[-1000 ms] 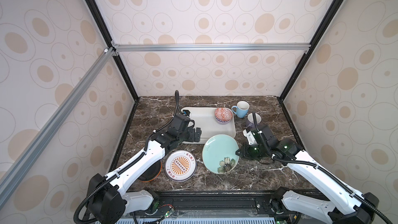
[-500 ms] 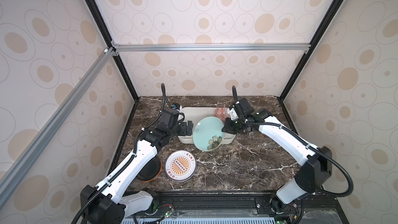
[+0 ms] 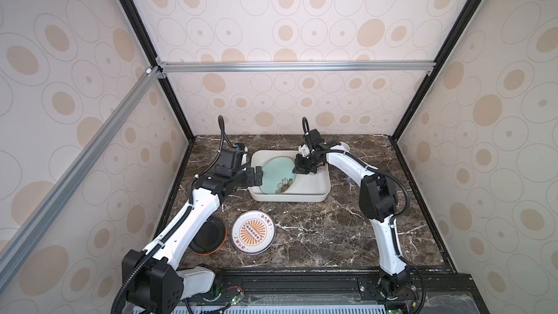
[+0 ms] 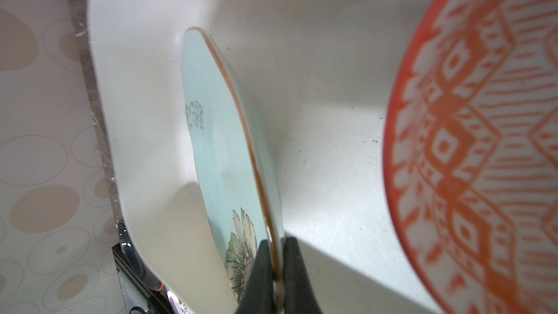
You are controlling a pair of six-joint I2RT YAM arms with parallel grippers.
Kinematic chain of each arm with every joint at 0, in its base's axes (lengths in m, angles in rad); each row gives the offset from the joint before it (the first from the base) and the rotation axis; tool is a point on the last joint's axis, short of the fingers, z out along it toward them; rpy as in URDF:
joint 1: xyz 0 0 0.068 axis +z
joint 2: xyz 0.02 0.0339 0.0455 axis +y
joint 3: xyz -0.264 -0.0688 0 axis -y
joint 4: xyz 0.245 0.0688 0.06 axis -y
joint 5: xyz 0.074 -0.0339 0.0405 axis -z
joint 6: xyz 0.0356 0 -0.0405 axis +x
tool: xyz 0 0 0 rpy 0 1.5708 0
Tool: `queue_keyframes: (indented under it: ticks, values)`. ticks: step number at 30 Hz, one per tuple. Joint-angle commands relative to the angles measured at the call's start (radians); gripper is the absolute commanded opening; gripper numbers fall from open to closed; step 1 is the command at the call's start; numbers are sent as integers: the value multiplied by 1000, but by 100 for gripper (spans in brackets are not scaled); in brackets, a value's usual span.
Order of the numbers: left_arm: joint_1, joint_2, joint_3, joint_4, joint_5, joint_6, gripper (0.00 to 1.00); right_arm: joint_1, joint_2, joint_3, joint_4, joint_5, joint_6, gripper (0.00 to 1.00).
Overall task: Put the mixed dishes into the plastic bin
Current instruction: 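Carry the green plate with the right gripper and lay it in the bin, then release the green plate and move right gripper to the sunburst plate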
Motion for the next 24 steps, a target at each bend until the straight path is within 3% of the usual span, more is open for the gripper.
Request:
queue_keyframes:
  ticks: [1,8,14,24]
  values:
    - [28,8,25,-20,30,34,99,8,2,104,-8,-66,-28,0]
    - [47,33,6,4,57,36,99,12,63,155,-41,-84,-37,5]
    - [52,37,-15,15,71,34,99,27,112,230,-94,-98,-51,33]
    - [71,3,-74,47,91,28,99,30,112,259,-151,-94,-66,66]
